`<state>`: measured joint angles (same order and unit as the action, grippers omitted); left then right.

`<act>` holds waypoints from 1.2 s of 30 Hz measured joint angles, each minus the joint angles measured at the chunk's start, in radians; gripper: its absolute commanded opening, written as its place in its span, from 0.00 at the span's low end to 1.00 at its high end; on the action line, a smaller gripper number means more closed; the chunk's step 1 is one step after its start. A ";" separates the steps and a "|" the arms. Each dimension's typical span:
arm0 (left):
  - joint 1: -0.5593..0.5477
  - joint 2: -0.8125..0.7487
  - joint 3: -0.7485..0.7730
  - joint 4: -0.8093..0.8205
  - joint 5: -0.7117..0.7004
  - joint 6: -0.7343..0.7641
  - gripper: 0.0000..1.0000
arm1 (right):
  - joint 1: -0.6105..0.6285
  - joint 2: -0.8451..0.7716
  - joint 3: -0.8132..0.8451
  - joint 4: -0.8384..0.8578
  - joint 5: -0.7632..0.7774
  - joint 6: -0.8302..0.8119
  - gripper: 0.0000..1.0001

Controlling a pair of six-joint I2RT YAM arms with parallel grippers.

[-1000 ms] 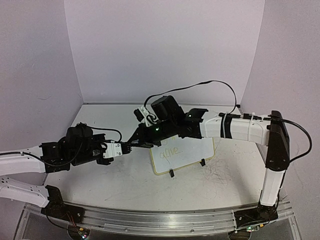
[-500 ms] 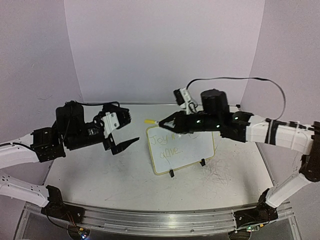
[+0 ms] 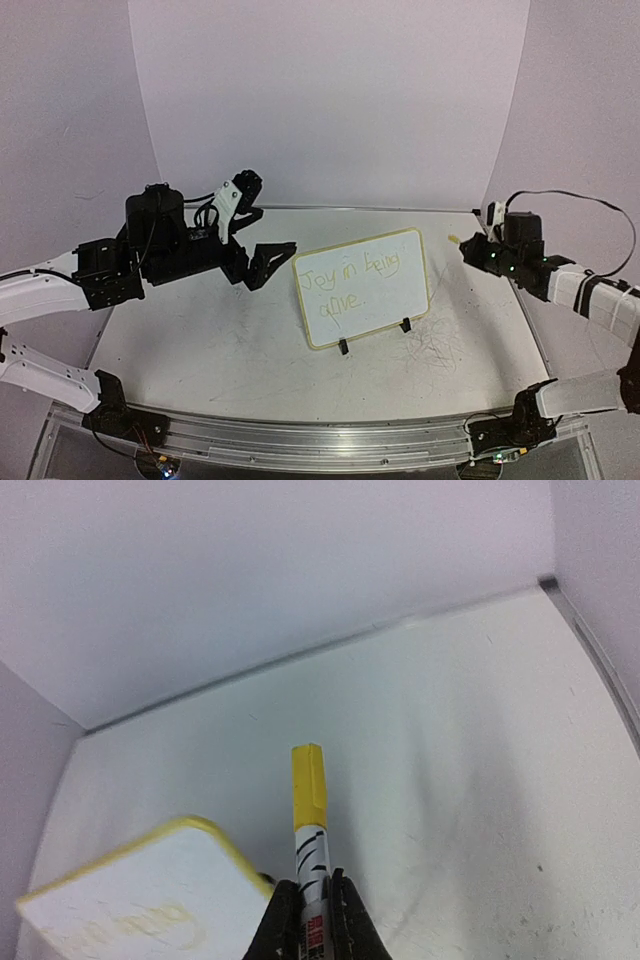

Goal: Write a sentence on the whiteboard
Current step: Put down the whiteboard marker at the corner of the board, then reset both arms

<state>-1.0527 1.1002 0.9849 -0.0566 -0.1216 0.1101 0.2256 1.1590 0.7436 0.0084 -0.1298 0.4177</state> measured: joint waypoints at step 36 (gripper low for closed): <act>0.349 -0.059 0.269 -0.108 -0.144 -0.289 0.99 | -0.026 -0.484 0.287 -0.280 0.099 -0.121 0.98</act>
<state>-0.7033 1.0411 1.2542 -0.1647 -0.2653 -0.1786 0.1997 0.6745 1.0310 -0.2712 -0.0303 0.2968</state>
